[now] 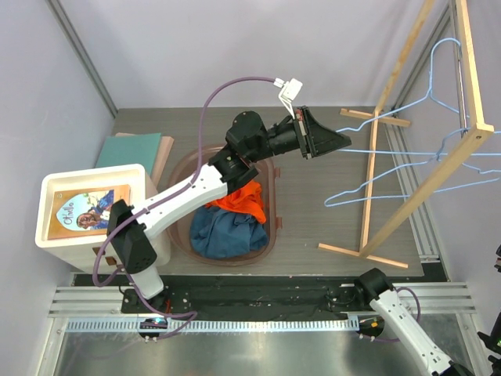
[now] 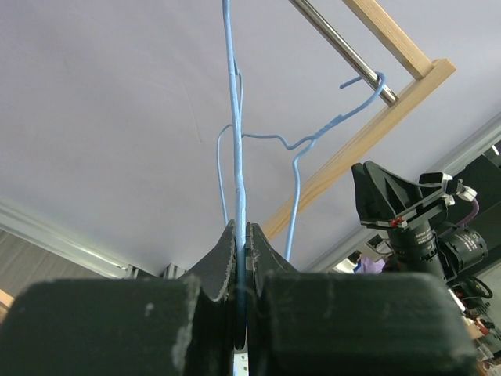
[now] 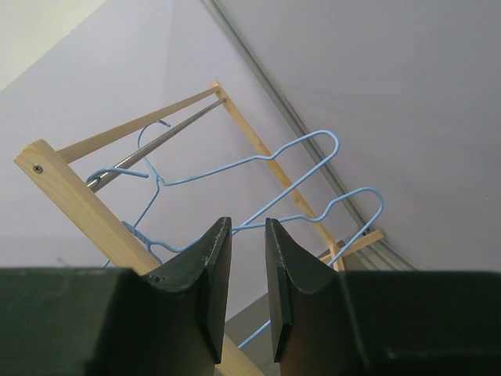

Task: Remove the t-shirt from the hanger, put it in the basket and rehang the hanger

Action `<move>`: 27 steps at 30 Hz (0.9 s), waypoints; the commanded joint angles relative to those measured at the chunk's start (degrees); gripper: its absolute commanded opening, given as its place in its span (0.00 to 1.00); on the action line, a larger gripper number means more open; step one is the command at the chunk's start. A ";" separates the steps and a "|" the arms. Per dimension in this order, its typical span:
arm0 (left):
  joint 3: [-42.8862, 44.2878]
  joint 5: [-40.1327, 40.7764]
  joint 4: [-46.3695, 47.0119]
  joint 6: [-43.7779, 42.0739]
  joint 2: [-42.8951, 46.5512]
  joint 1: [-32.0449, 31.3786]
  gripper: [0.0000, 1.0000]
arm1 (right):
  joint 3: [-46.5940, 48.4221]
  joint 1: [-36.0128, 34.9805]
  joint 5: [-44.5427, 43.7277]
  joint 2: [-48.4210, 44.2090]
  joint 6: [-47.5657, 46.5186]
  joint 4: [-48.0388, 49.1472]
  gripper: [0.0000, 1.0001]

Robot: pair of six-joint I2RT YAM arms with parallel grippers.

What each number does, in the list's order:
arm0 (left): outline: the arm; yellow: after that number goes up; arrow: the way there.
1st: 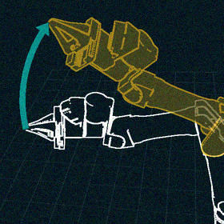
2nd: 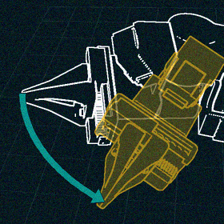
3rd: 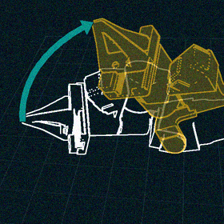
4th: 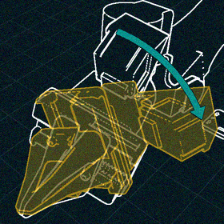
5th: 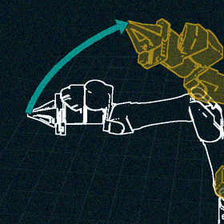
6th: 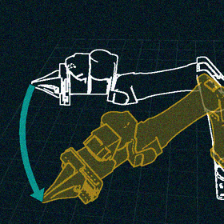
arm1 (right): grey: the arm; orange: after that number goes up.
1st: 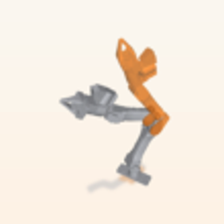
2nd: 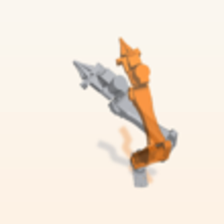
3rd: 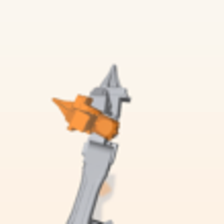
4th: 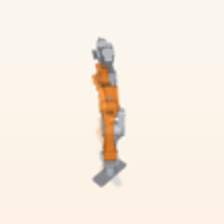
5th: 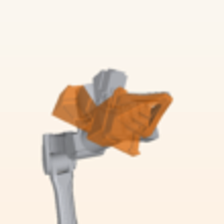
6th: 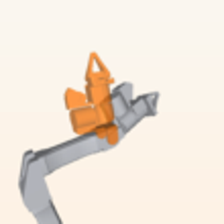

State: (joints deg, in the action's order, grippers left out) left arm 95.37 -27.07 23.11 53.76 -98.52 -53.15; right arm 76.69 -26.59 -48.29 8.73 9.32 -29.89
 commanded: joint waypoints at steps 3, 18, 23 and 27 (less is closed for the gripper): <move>1.75 -0.79 2.91 0.30 0.61 -0.82 0.00 | 0.57 -0.48 1.27 0.23 -1.33 0.36 0.30; -1.41 -5.19 -4.57 -4.19 0.69 -0.82 0.00 | -0.57 -0.48 3.47 1.20 -0.27 0.09 0.30; -3.00 -3.70 -7.90 -8.05 2.71 -0.82 0.19 | -0.48 -0.39 6.62 2.16 -0.27 -0.52 0.30; -6.15 -0.53 -11.24 -11.48 5.96 -0.73 0.39 | -0.05 -0.57 14.26 2.87 -1.32 -0.70 0.31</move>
State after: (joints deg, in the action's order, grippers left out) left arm 91.50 -30.22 14.94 46.92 -97.73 -53.74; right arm 76.23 -26.85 -42.39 8.93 9.15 -30.46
